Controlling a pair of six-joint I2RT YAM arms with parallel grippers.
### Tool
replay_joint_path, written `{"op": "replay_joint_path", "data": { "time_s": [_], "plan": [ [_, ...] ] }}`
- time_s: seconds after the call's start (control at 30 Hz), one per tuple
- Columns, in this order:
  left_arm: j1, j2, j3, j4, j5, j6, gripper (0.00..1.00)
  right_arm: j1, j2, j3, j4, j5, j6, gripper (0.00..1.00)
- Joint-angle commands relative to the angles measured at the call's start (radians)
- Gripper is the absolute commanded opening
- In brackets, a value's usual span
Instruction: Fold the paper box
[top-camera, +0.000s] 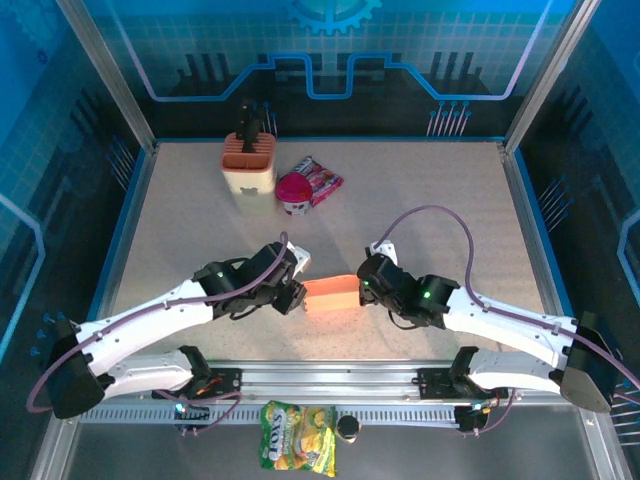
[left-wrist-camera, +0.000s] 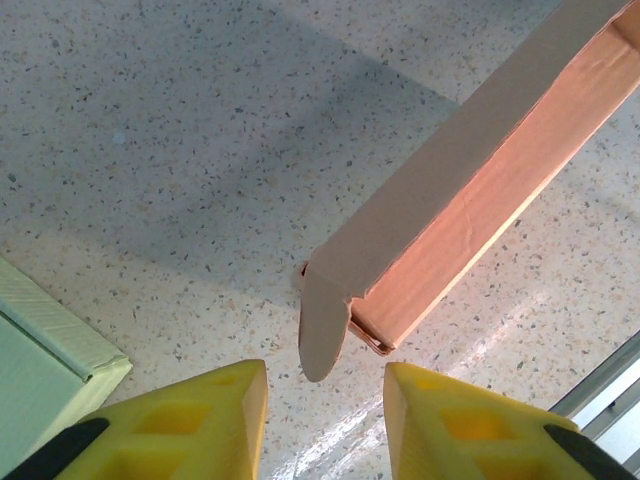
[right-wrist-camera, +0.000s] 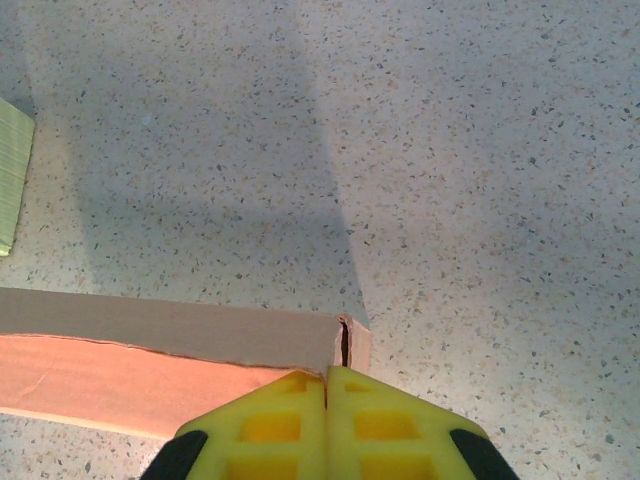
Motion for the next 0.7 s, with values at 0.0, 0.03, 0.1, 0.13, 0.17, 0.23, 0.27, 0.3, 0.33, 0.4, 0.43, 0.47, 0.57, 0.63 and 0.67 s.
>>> {"op": "replay_joint_path", "data": {
  "time_s": [0.0, 0.03, 0.1, 0.13, 0.17, 0.23, 0.27, 0.3, 0.33, 0.4, 0.43, 0.47, 0.57, 0.63, 0.67],
  "plan": [
    [0.002, 0.008, 0.014, 0.024, 0.000, -0.002, 0.35, 0.016, -0.003, 0.023, -0.039, 0.015, 0.017, 0.00],
    [0.002, 0.013, 0.016, 0.028, 0.007, 0.001, 0.35, 0.014, -0.002, 0.026, -0.039, 0.015, 0.017, 0.00],
    [0.002, 0.022, 0.020, 0.032, 0.011, 0.001, 0.35, 0.014, 0.000, 0.026, -0.041, 0.013, 0.017, 0.00],
    [0.002, 0.027, 0.020, 0.035, 0.012, 0.000, 0.35, 0.014, 0.000, 0.028, -0.041, 0.012, 0.017, 0.00],
    [0.002, 0.032, 0.019, 0.040, 0.013, -0.001, 0.35, 0.014, 0.001, 0.029, -0.042, 0.012, 0.017, 0.00],
    [0.001, 0.041, 0.015, 0.052, 0.021, -0.001, 0.35, 0.015, 0.001, 0.027, -0.042, 0.012, 0.016, 0.00],
    [0.002, 0.047, 0.015, 0.056, 0.024, -0.003, 0.33, 0.014, 0.001, 0.027, -0.041, 0.011, 0.018, 0.00],
    [0.002, 0.054, 0.015, 0.058, 0.023, -0.004, 0.32, 0.014, 0.001, 0.026, -0.041, 0.013, 0.017, 0.00],
    [0.002, 0.059, 0.016, 0.060, 0.021, -0.006, 0.30, 0.014, 0.001, 0.026, -0.042, 0.012, 0.018, 0.00],
    [0.002, 0.068, 0.017, 0.061, 0.016, -0.005, 0.25, 0.014, -0.001, 0.025, -0.041, 0.012, 0.018, 0.00],
    [0.002, 0.073, 0.018, 0.061, 0.014, -0.005, 0.23, 0.014, -0.003, 0.023, -0.041, 0.013, 0.018, 0.00],
    [0.002, 0.073, 0.022, 0.061, 0.012, -0.006, 0.21, 0.014, -0.004, 0.024, -0.041, 0.012, 0.018, 0.00],
    [0.000, 0.075, 0.024, 0.061, 0.000, -0.009, 0.18, 0.015, -0.004, 0.025, -0.041, 0.012, 0.018, 0.00],
    [-0.001, 0.075, 0.023, 0.065, -0.004, -0.014, 0.14, 0.015, -0.004, 0.025, -0.041, 0.011, 0.021, 0.00],
    [0.000, 0.075, 0.023, 0.068, -0.004, -0.017, 0.12, 0.015, -0.004, 0.025, -0.041, 0.010, 0.020, 0.00]
  ]
}}
